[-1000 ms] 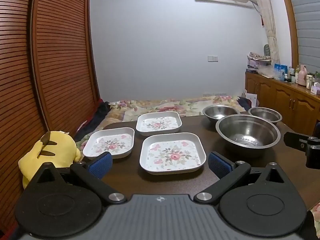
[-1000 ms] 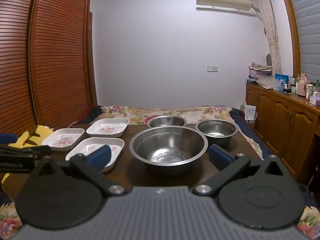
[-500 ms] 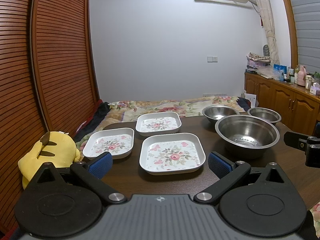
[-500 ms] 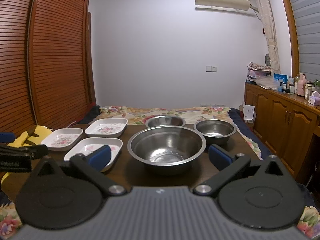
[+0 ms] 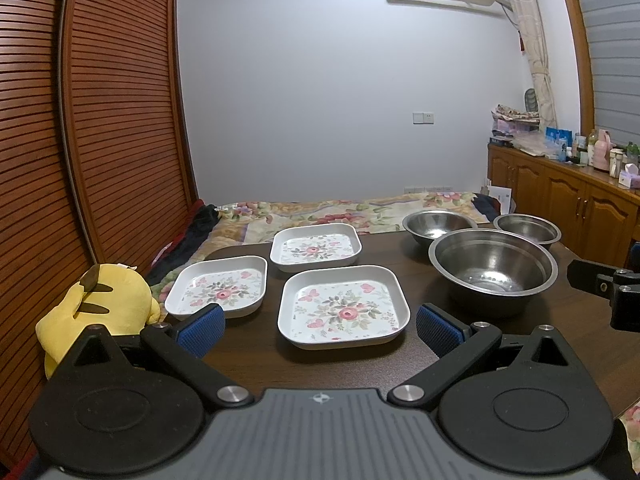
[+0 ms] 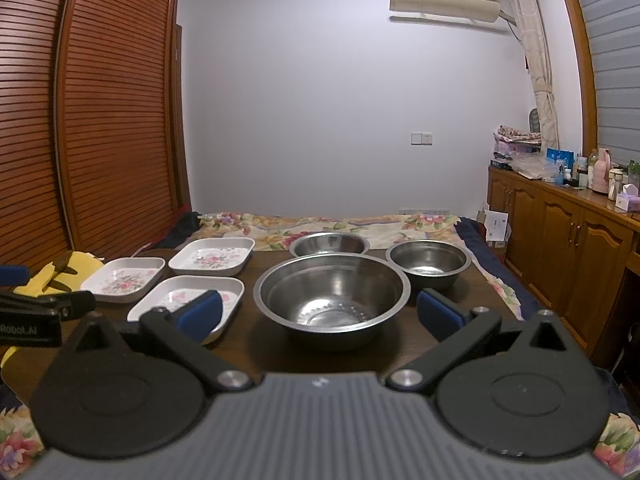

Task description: Organize plates and bowls

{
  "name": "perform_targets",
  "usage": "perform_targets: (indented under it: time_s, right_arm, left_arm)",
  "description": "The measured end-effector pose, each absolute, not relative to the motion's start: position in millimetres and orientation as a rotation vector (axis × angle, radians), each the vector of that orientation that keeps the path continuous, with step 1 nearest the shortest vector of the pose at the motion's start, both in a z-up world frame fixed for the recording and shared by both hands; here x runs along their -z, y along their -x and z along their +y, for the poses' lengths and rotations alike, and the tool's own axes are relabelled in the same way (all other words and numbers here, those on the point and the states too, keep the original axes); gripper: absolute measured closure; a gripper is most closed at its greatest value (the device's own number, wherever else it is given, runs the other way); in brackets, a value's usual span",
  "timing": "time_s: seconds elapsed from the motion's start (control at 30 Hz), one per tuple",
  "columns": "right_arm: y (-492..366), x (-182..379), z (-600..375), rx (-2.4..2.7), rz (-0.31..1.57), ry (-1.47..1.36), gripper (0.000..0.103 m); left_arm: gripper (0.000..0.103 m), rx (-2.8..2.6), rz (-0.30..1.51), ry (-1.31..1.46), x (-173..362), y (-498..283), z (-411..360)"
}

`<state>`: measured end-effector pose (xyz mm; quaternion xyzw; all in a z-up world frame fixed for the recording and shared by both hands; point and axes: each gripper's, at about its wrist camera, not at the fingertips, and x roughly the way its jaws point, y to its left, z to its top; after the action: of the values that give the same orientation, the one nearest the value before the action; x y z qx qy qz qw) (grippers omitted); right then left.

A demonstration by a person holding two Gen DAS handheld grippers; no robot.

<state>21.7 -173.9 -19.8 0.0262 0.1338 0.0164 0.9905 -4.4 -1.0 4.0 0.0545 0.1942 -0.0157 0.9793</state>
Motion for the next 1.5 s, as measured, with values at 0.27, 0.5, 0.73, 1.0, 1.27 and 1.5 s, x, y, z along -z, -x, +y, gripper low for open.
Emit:
perform_targets:
  time_s: [0.27, 0.5, 0.73, 1.0, 1.27, 1.5]
  right_arm:
    - [-21.9, 20.2, -172.6, -0.032, 0.268, -0.05, 0.0]
    - [-20.9, 20.0, -173.1, -0.032, 0.269, -0.051, 0.0]
    - [-21.3, 19.9, -172.7, -0.032, 0.267, -0.05, 0.0]
    - [-20.6, 20.0, -171.8, -0.031, 0.264, -0.048, 0.0]
    - [-21.5, 21.4, -170.3, -0.035, 0.269, -0.045, 0.0]
    - [-25.2, 26.0, -167.8, -0.044, 0.284, -0.044, 0.0]
  left_arm:
    - [0.0, 0.031, 0.391, -0.11, -4.0, 4.4, -1.0]
    - [0.0, 0.032, 0.392, -0.11, -4.0, 4.4, -1.0]
    - [0.0, 0.032, 0.392, -0.111, -3.9, 4.5, -1.1]
    - [0.0, 0.032, 0.392, -0.111, -3.8, 5.0, -1.5]
    - [0.0, 0.033, 0.399, -0.11, -0.8, 5.7, -1.9]
    - [0.0, 0.029, 0.422, -0.106, 4.5, 1.0, 3.1]
